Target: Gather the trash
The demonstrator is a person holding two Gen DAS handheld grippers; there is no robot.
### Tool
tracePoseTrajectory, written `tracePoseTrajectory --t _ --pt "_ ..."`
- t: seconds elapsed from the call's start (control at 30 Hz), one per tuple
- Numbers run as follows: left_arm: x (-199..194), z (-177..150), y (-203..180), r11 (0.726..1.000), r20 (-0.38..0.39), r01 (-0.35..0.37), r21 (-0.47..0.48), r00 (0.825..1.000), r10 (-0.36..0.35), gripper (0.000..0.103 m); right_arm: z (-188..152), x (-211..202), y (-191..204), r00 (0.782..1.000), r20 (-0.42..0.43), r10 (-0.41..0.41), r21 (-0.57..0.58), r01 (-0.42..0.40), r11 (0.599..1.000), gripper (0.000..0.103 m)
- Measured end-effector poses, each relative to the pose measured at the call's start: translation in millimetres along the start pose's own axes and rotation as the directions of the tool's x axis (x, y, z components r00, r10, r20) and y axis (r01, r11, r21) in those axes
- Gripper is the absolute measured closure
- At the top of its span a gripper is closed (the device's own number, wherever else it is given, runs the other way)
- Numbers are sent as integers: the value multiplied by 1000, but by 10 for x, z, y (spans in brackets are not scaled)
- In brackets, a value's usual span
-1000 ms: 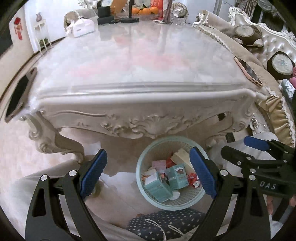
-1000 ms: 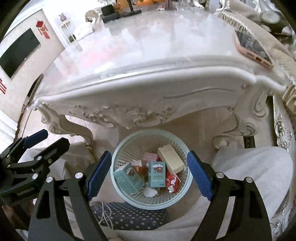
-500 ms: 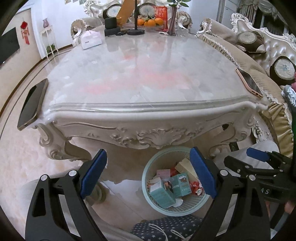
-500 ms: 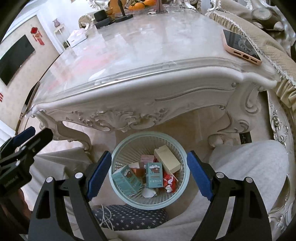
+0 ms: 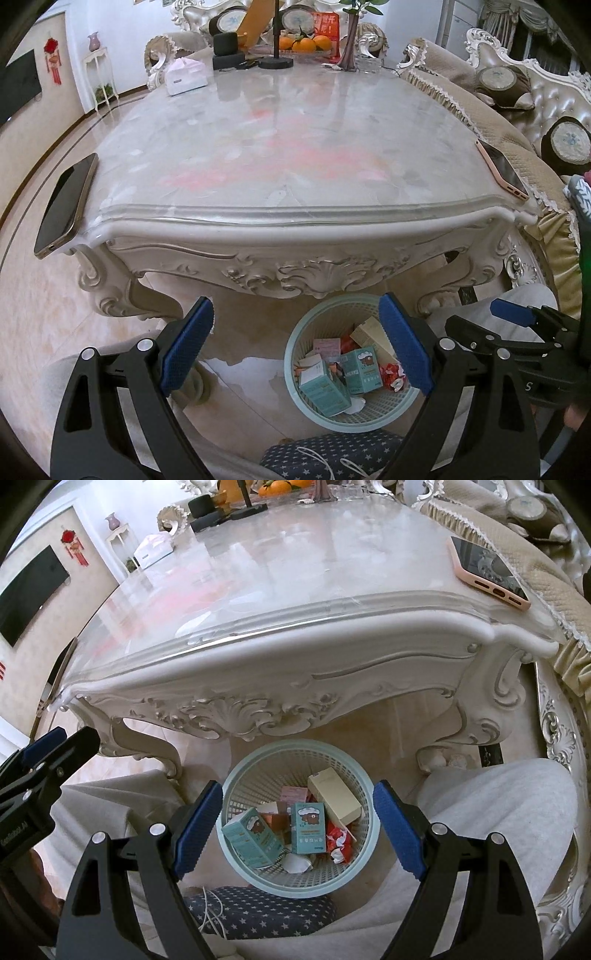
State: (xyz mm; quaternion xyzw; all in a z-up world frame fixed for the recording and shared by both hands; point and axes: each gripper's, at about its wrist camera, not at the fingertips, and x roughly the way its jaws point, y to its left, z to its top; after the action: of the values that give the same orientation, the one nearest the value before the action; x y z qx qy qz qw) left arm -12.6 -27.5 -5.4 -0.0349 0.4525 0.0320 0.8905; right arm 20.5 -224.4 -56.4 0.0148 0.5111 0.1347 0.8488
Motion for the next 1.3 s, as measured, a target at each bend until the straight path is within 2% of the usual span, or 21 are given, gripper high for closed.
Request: tracePoseTrajectory --t 0.53,0.67,0.93,1.0,1.2,1.3 --pt "1 -16 5 1000 1 -10 -1 1000 10 15 2 25 -9 1000 -8 -3 6 3 1000 24" --pt "-45 -8 6 1000 30 8 -4 1000 -8 15 6 31 -15 1000 -6 -15 9 15 1000 24" --pt "-171 10 -28 999 92 -51 19 995 50 15 15 44 -14 1000 -6 -17 -5 17 1000 24" --pt "-198 3 -35 999 107 -47 24 993 44 15 18 56 -6 1000 -8 -17 -6 17 1000 24" --pt "-165 15 37 1000 80 -4 -7 997 4 15 24 101 28 1000 -18 -25 -11 25 1000 24" --pt "-153 15 71 1000 79 -22 -22 997 24 15 23 111 37 999 -18 -28 -14 28 1000 24"
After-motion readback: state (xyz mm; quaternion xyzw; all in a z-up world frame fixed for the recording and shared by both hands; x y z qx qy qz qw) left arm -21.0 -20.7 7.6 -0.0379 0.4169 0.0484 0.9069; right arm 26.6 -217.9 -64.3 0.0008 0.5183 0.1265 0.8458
